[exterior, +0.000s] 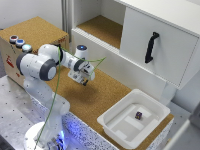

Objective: Slide left pink red block

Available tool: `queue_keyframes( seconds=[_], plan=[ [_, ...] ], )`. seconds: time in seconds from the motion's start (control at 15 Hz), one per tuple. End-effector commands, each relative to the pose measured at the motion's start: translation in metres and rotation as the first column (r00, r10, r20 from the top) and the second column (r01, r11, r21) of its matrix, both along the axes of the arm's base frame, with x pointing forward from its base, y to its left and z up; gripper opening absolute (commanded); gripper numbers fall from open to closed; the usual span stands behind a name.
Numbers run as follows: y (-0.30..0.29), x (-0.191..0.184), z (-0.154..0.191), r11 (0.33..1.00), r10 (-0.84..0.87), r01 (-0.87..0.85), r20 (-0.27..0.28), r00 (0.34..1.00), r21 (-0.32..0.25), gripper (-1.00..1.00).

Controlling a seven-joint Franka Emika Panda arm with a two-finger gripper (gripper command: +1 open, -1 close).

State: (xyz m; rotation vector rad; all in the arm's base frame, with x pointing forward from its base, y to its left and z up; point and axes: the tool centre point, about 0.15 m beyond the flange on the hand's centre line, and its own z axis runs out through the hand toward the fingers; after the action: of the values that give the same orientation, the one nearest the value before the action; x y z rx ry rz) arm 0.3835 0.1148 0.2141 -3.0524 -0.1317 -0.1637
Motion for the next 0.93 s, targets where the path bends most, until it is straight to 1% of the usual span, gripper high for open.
queue_keyframes(
  seconds=[0.0,0.13,0.2,0.27,0.33,0.47,0.87],
  plan=[
    [0.024,0.015,-0.007,1.000,-0.010,0.011,-0.113,0.994,0.014,-1.00],
    [0.019,0.008,0.005,1.000,0.000,0.000,-0.086,0.996,0.006,-1.00],
    [0.011,0.005,0.021,1.000,0.002,-0.001,-0.073,0.997,0.007,-1.00],
    [0.004,0.002,0.036,1.000,0.005,-0.005,-0.074,0.997,0.011,-1.00],
    [-0.002,-0.005,0.058,1.000,0.008,-0.008,-0.041,0.999,0.008,1.00],
    [-0.002,-0.018,0.086,0.999,0.034,-0.034,0.011,0.999,-0.001,1.00],
    [-0.002,-0.018,0.086,0.999,0.034,-0.034,0.011,0.999,-0.001,1.00]
  ],
)
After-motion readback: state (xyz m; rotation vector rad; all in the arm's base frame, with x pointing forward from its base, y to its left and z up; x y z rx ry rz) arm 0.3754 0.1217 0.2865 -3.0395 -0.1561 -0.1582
